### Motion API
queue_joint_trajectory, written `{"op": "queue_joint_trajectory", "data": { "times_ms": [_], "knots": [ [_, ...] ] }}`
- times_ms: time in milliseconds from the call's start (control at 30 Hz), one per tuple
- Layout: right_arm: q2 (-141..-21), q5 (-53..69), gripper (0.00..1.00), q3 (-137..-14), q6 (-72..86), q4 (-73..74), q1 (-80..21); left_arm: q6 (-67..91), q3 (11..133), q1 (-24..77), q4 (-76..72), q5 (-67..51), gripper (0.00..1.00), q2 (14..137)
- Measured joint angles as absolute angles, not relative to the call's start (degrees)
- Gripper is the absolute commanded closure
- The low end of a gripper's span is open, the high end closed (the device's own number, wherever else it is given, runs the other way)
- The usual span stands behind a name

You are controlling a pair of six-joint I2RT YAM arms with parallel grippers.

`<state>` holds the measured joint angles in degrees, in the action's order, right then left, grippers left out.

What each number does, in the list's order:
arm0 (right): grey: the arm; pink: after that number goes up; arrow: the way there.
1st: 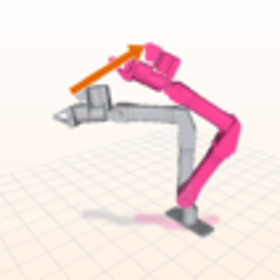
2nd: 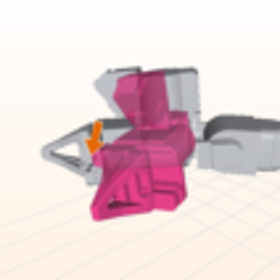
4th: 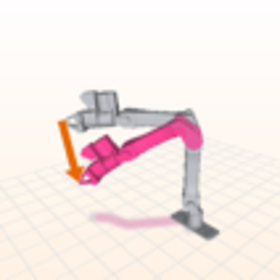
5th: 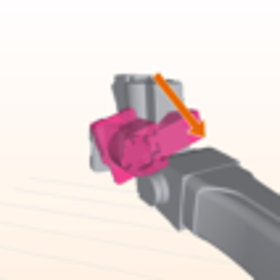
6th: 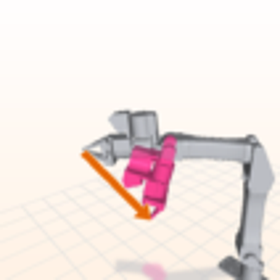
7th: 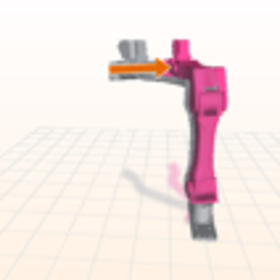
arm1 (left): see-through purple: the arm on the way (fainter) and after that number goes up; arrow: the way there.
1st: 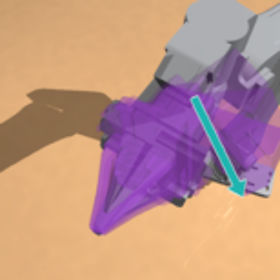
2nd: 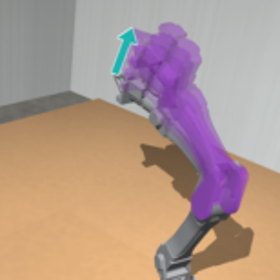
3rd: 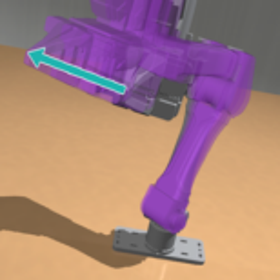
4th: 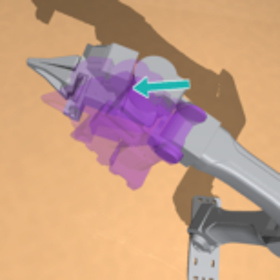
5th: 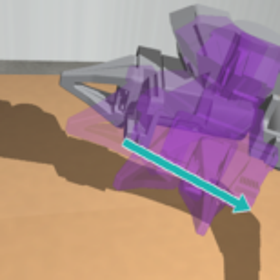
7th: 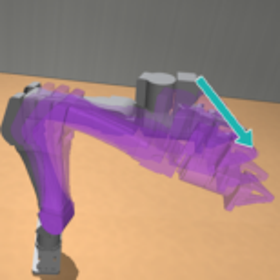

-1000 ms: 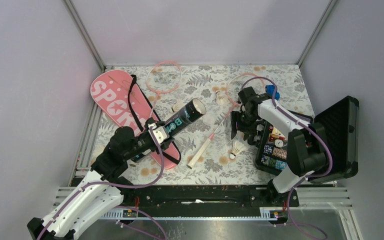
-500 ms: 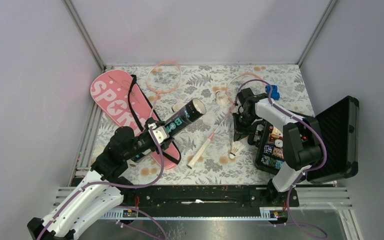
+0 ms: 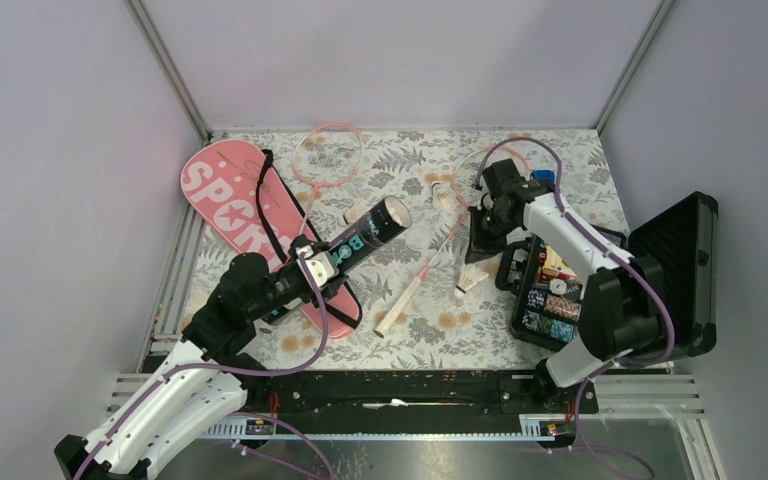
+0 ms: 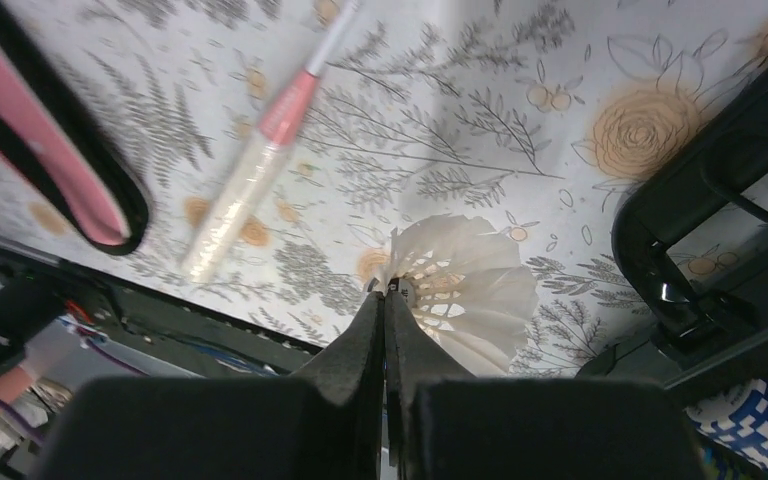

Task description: Pack up the badminton gear

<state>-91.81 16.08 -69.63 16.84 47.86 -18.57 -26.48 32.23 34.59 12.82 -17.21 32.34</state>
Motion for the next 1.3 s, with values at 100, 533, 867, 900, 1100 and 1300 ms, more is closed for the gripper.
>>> {"op": "queue_joint_trajectory", "data": {
  "times_ms": [100, 533, 867, 900, 1100, 1300],
  "knots": [
    [-88.6, 16.1, 1.00, -72.3, 18.3, 47.8, -18.6, -26.5, 32.2, 34.6, 12.8, -17.2, 0.76, 32.4],
    [-66.6, 17.4, 1.00, -75.4, 28.8, 36.0, -18.5, -26.2, 32.2, 34.6, 13.5, -17.1, 0.76, 34.7],
    [-51.4, 21.3, 1.00, -66.5, 34.4, 11.8, -18.4, -25.4, 32.2, 34.6, 13.9, -17.5, 0.76, 35.7],
    [-51.2, 21.9, 1.00, -65.9, 34.7, 9.8, -18.4, -25.4, 32.2, 34.6, 13.9, -17.6, 0.76, 35.8],
    [-51.6, 23.8, 1.00, -62.4, 36.2, 3.0, -18.8, -25.1, 32.2, 34.6, 14.1, -18.2, 0.76, 36.2],
    [-53.2, 24.8, 1.00, -61.3, 36.7, -1.1, -21.0, -25.0, 32.2, 34.6, 14.1, -18.4, 0.76, 36.6]
  ]
}}
